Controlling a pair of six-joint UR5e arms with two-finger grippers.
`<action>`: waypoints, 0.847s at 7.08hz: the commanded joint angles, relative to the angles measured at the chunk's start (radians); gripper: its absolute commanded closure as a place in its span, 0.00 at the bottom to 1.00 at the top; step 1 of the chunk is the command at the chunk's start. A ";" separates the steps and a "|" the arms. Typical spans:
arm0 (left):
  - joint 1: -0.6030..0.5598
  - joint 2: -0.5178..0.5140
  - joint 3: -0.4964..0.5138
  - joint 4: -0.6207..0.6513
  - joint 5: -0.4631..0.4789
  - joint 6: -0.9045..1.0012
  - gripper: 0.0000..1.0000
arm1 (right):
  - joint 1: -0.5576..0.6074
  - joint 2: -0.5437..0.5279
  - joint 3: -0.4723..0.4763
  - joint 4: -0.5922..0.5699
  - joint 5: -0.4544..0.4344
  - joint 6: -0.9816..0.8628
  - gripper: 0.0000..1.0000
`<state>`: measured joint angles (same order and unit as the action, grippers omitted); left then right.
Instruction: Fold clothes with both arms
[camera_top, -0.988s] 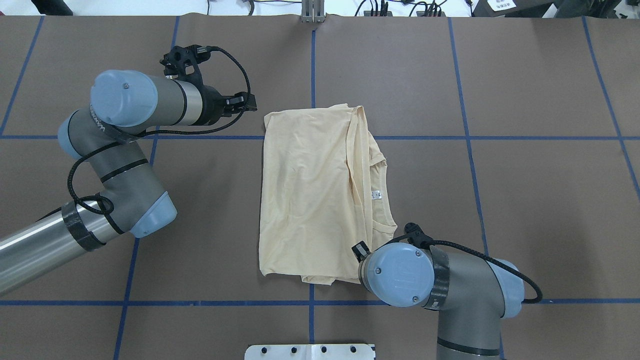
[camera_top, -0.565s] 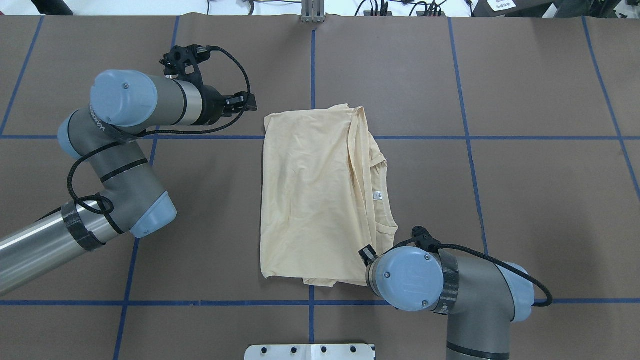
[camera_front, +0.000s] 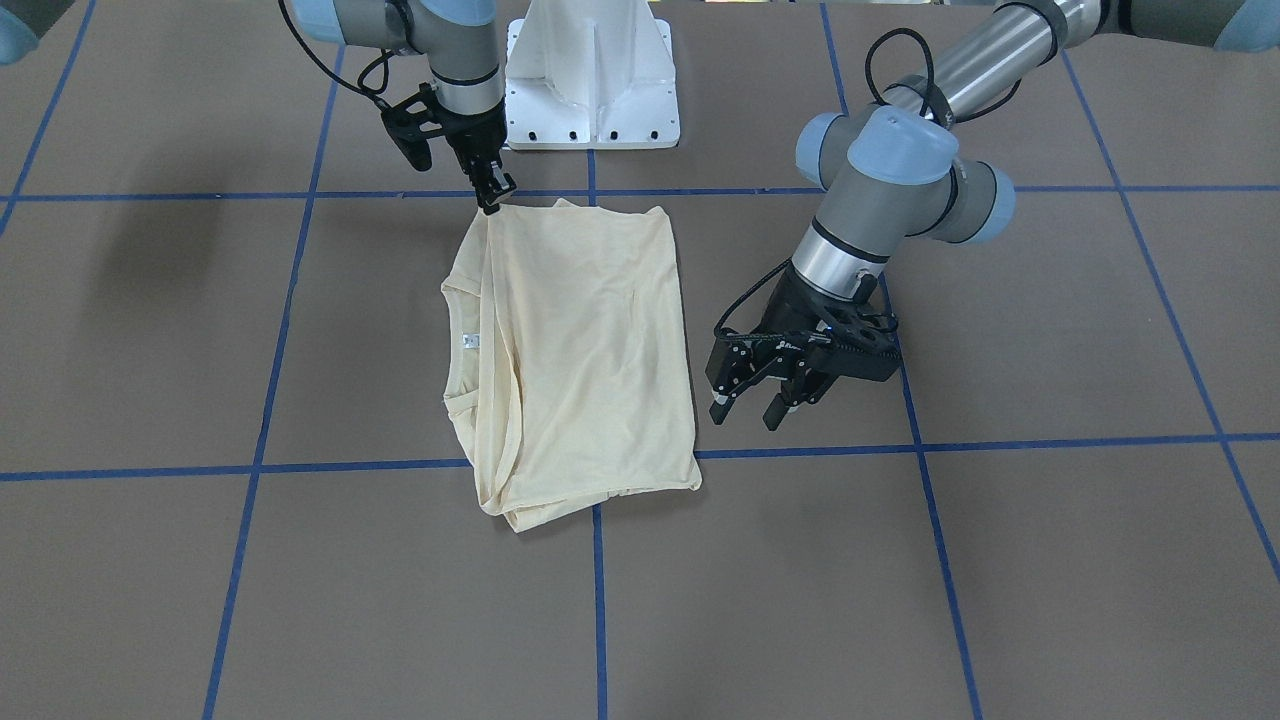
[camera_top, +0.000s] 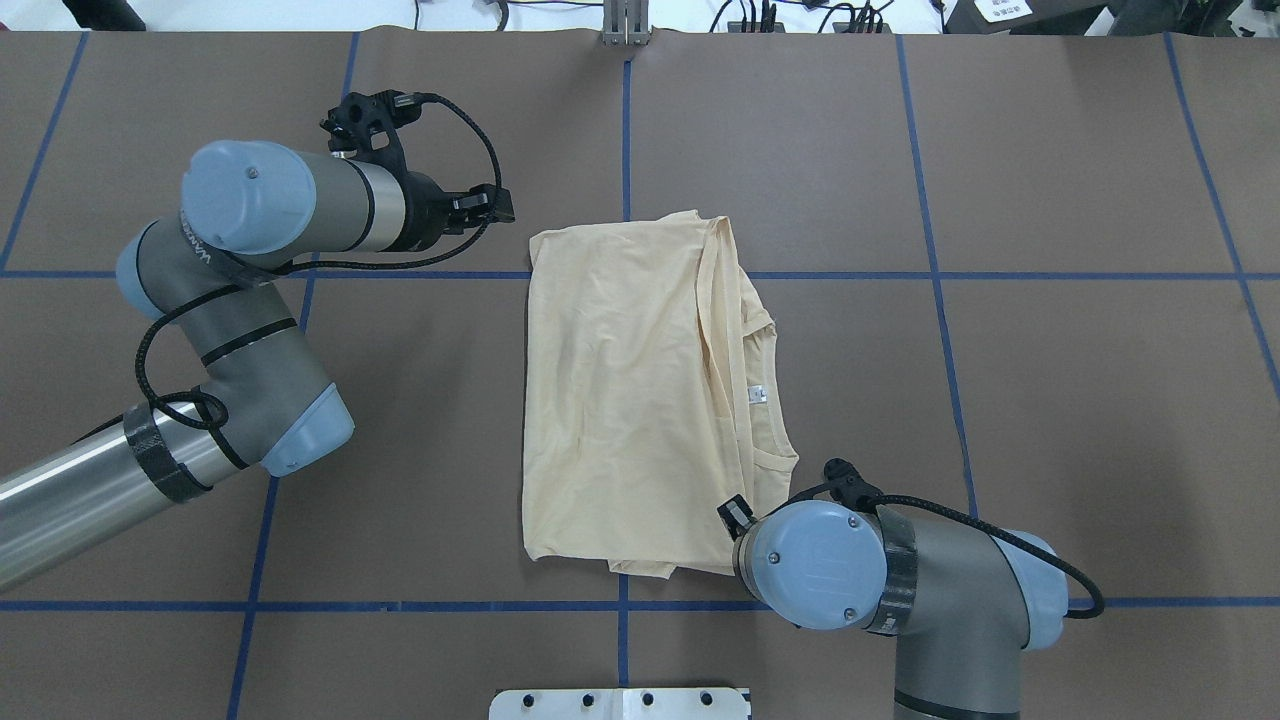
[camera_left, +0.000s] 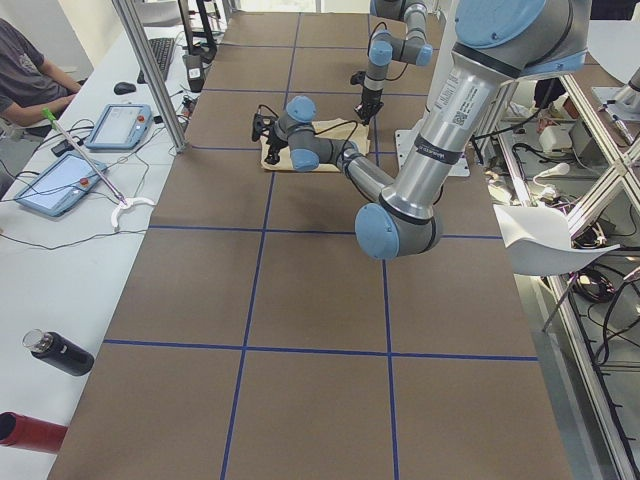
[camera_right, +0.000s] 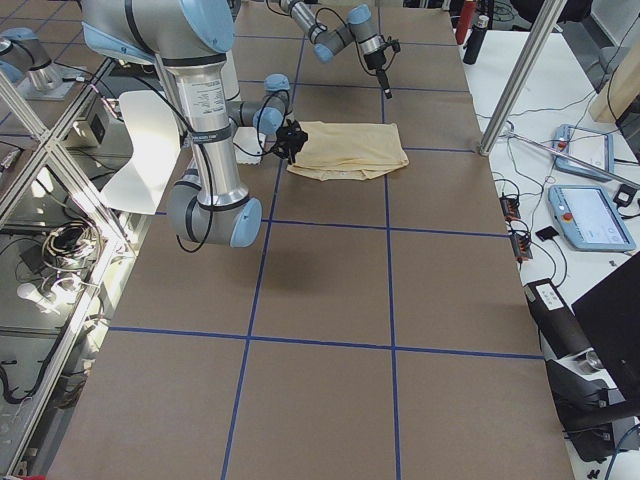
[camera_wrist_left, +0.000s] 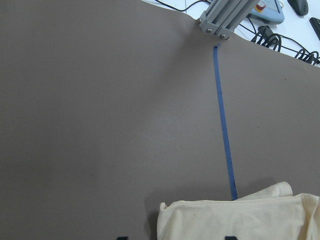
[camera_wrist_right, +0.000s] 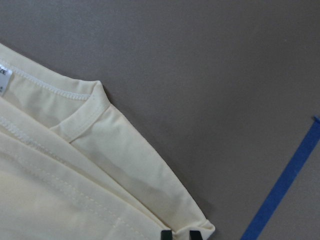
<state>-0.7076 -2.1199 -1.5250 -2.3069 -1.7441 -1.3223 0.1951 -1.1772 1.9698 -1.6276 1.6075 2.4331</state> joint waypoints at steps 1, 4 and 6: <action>0.000 0.000 0.000 0.001 0.000 0.000 0.29 | -0.006 -0.004 0.000 0.000 -0.006 0.001 0.38; 0.000 0.000 0.000 0.001 0.000 0.000 0.29 | -0.031 -0.004 -0.026 0.000 -0.021 0.003 0.29; 0.000 0.000 0.000 0.000 0.000 0.000 0.29 | -0.031 -0.001 -0.037 0.002 -0.026 0.001 0.34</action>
<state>-0.7072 -2.1200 -1.5248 -2.3066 -1.7441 -1.3223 0.1651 -1.1792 1.9403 -1.6273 1.5836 2.4349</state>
